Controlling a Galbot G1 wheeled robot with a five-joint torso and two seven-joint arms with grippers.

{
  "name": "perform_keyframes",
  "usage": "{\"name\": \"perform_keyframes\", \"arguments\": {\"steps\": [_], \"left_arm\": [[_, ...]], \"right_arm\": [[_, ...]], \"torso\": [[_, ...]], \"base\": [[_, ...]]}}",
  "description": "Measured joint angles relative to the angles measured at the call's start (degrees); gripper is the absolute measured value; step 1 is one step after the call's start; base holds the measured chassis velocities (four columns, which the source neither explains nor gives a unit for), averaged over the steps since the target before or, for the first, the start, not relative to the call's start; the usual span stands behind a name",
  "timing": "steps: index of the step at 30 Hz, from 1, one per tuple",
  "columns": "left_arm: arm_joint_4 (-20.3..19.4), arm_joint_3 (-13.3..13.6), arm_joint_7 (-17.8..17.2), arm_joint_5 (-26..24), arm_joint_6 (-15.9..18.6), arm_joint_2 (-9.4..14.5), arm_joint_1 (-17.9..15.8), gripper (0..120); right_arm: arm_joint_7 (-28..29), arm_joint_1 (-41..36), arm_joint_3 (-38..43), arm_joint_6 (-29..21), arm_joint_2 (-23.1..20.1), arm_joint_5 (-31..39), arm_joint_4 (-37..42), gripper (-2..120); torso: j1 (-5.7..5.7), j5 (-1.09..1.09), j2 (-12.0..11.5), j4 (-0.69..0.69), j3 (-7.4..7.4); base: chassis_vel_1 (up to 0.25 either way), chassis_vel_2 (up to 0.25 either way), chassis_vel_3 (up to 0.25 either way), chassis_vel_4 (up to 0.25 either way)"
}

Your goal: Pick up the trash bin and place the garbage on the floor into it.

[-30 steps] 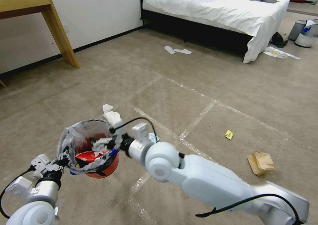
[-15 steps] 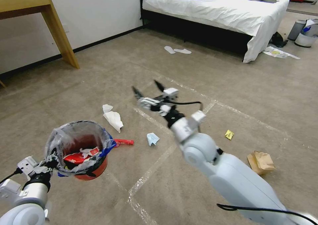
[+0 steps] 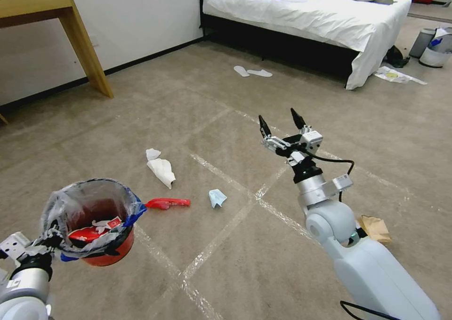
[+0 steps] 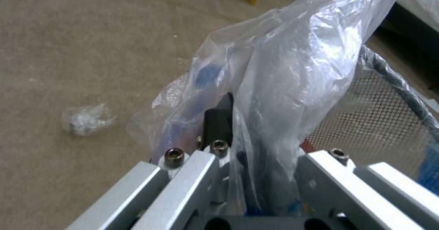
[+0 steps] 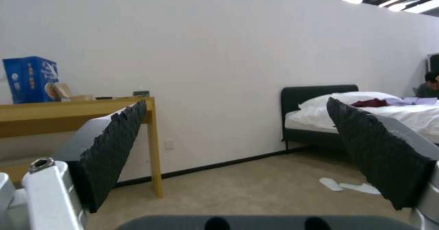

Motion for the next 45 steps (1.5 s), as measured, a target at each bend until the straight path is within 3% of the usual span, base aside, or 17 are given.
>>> {"name": "perform_keyframes", "arguments": {"steps": [34,45], "left_arm": [[-0.13,0.27,-0.19,-0.47,-0.03,0.09,-0.25,4],[0.31,0.55,-0.19,-0.27,-0.15,-0.19,-0.62,4]], "right_arm": [[0.32,0.37,-2.31,-0.24,1.05,-0.2,-1.83,100],[0.32,0.54,-3.55,-0.23,1.15,-0.36,-2.34,100]], "torso": [[0.01,0.0,-0.01,0.0,0.01],[0.01,-0.01,-0.01,0.0,0.0]], "base": [[-0.099,0.108,0.099,-0.101],[-0.027,0.024,0.027,-0.029]]}}
